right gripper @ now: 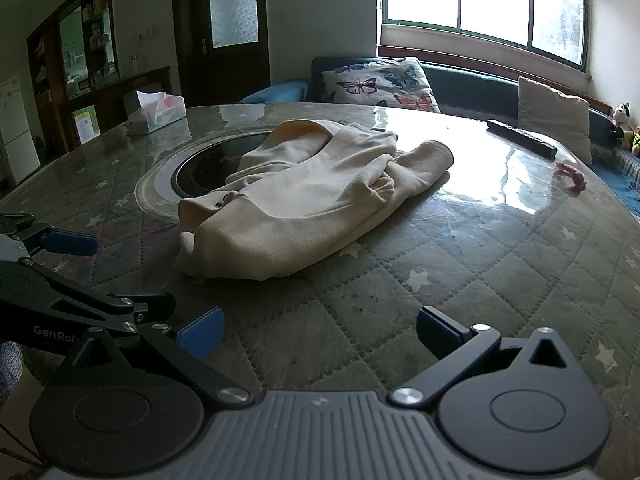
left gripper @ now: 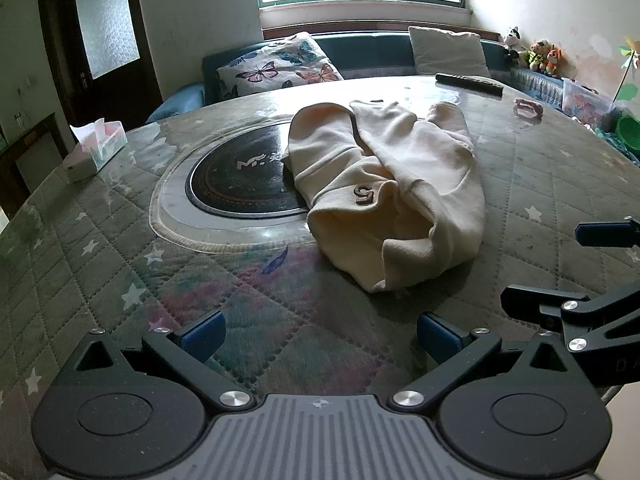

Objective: Fold clothes

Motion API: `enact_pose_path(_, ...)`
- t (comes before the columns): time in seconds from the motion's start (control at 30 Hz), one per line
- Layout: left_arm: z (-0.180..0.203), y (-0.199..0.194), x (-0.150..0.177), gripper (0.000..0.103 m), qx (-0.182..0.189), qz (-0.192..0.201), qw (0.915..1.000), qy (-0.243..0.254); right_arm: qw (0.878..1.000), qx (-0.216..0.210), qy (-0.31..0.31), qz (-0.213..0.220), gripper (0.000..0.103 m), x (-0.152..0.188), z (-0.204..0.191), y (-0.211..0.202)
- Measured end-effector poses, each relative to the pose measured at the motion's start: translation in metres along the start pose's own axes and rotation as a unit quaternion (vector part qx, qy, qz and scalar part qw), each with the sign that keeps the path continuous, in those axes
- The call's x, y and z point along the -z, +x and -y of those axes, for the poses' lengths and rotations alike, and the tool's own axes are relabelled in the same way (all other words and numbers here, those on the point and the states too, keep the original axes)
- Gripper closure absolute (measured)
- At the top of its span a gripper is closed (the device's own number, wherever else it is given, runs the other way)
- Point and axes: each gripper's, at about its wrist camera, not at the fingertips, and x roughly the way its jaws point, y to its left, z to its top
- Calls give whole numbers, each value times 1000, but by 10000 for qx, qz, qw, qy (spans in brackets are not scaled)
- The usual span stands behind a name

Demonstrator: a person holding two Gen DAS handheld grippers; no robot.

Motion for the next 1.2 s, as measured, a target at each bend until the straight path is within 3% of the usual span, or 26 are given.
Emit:
enact_pose_path(0.87,-12,6,-13,0,-2,-32,10000,-88,9999,-58,-38,-95,0,-10,1,11)
enact_pose_path(1.2,-33,5,-40,0,-124,192,9996,-189,9998,-211,17,-57,0,-35,14,14)
